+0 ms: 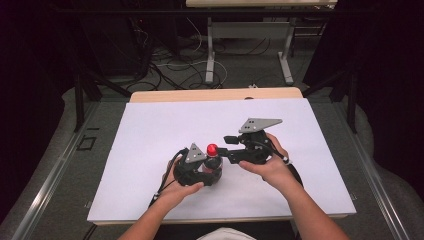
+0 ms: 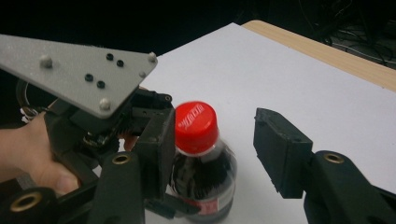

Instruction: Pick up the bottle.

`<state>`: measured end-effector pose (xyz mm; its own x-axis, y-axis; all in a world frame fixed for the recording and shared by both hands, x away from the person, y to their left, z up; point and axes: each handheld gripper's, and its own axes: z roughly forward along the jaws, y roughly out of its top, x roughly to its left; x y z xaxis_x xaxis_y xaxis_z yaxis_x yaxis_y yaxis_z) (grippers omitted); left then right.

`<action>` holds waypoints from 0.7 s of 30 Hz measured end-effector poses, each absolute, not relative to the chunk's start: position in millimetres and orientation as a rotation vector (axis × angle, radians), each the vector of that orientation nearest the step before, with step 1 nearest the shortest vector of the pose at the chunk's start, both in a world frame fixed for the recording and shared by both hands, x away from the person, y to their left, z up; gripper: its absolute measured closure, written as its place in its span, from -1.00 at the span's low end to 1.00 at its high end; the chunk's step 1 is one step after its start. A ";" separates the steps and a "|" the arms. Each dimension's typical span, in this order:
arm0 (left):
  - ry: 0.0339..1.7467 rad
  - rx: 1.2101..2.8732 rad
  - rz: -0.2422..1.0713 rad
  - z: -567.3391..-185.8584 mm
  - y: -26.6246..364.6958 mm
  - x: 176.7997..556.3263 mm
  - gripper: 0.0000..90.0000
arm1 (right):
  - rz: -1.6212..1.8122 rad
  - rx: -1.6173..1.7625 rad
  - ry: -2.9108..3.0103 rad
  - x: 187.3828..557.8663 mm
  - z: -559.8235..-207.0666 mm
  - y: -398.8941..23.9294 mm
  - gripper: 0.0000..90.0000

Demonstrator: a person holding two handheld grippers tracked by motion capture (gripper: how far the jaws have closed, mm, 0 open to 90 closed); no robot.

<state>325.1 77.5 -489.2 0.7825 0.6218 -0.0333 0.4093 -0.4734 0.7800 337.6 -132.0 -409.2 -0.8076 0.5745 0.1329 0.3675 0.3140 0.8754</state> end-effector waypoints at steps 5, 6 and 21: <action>0.759 2.113 0.335 -490.3 74.5 323.4 -0.34 | 1.473 0.841 2.400 340.2 -409.9 -120.2 0.14; 0.757 2.119 0.329 -490.2 73.5 322.2 -0.34 | 1.474 0.851 2.411 339.8 -410.1 -118.4 0.15; 0.715 2.135 0.316 -487.3 68.6 317.1 -0.34 | 1.430 0.888 2.416 338.9 -417.3 -102.4 0.33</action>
